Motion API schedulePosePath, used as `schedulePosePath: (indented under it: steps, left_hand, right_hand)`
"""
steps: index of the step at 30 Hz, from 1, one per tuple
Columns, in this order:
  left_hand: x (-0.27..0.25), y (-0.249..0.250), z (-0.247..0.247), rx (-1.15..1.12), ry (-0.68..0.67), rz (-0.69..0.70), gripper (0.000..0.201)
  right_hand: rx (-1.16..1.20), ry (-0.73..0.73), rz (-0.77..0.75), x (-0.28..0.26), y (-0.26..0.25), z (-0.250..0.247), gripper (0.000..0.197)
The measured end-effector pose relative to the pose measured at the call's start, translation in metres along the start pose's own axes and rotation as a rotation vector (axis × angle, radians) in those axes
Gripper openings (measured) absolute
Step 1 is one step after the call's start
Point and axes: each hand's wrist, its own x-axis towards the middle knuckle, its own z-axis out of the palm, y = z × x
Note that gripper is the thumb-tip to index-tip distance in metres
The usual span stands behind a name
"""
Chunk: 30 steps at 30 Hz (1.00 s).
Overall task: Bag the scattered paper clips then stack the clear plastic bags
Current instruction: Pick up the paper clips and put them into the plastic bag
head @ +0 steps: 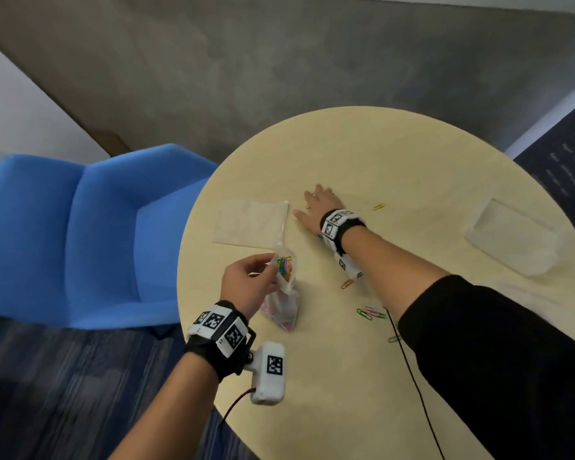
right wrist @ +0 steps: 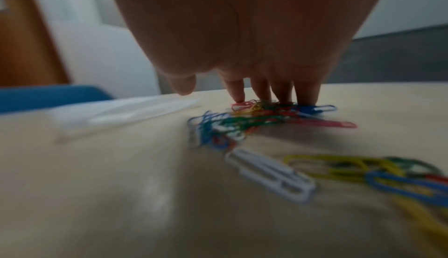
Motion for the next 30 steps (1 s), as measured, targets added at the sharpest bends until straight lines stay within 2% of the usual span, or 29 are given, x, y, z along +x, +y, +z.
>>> schedulePosePath:
  steps: [3, 9, 13, 18, 21, 23, 25, 26, 28, 30]
  left_hand:
    - [0.0, -0.001, 0.001, -0.001, -0.004, 0.001, 0.019]
    - [0.0, -0.002, 0.009, 0.006, -0.015, -0.002, 0.011]
    - [-0.001, -0.004, 0.013, 0.075, -0.018, 0.0, 0.011]
    - [-0.009, 0.001, 0.024, 0.135, -0.052, 0.01, 0.011]
    - [-0.011, 0.003, 0.03, 0.201, -0.08, 0.017, 0.014]
    - [-0.014, 0.005, 0.033, 0.23, -0.103, 0.023, 0.015]
    - [-0.016, 0.007, 0.037, 0.216, -0.115, 0.02, 0.014]
    - [-0.017, 0.007, 0.039, 0.21, -0.115, 0.02, 0.013]
    - [-0.018, 0.008, 0.044, 0.218, -0.122, 0.019, 0.015]
    - [-0.018, 0.008, 0.049, 0.221, -0.133, 0.016, 0.016]
  right_hand:
    - [-0.151, -0.042, -0.109, -0.022, -0.004, 0.01, 0.072]
    - [-0.223, 0.041, -0.211, -0.064, 0.017, 0.022, 0.035]
    - [-0.088, 0.095, -0.128, -0.081, 0.037, 0.006, 0.027]
    - [0.55, 0.271, 0.228, -0.112, 0.066, -0.007, 0.025]
    - [0.885, 0.254, 0.381, -0.127, 0.078, -0.011, 0.029]
    - [1.317, 0.228, 0.451, -0.138, 0.075, -0.016, 0.031]
    - [1.703, 0.202, 0.445, -0.155, 0.063, -0.027, 0.026]
    - [1.821, 0.16, 0.414, -0.164, 0.054, -0.032, 0.023]
    - [1.949, 0.056, 0.338, -0.178, 0.035, -0.034, 0.022]
    - [1.937, 0.002, 0.294, -0.184, 0.015, -0.027, 0.022]
